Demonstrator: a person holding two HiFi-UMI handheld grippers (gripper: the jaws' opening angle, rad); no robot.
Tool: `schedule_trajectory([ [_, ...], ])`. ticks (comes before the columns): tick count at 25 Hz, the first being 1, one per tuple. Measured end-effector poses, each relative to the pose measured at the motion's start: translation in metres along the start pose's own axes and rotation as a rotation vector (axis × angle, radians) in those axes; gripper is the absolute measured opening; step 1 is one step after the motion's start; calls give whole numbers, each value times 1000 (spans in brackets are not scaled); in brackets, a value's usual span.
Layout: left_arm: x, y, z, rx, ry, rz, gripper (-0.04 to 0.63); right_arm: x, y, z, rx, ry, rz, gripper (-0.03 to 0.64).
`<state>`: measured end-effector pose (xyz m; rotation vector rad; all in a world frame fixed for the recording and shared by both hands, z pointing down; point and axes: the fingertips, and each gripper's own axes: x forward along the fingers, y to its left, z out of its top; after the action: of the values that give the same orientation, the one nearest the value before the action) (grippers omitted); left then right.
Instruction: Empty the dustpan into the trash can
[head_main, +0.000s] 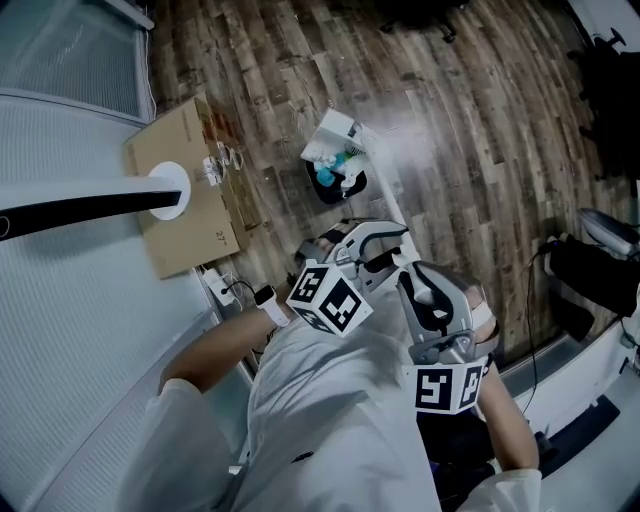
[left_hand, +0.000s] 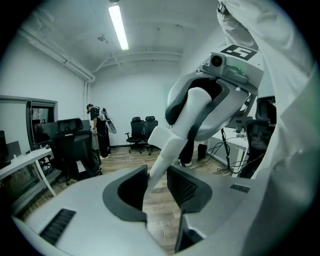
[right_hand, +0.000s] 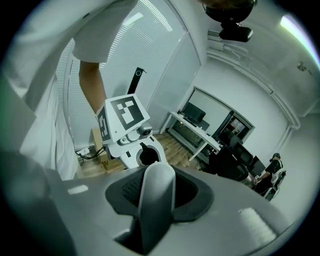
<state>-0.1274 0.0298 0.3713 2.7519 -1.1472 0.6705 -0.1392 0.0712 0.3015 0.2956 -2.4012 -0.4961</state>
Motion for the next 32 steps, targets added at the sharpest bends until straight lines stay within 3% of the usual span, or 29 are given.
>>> schedule_trajectory([
  [9,-2,-8,4,-17,-5,40,130,-11,9,-4,-142,-44,32,115],
  [13,-3,-8,4,-21,-4,50,130,-12,8,-3,-158,-56,44,115],
  [23,2,-5,19,-24,-20,33,132,-20,-8,-1,-95,-49,4,115],
  [32,33,-9,39,-5,-35,-14,130,-36,-41,-21,89,9,-145,121],
])
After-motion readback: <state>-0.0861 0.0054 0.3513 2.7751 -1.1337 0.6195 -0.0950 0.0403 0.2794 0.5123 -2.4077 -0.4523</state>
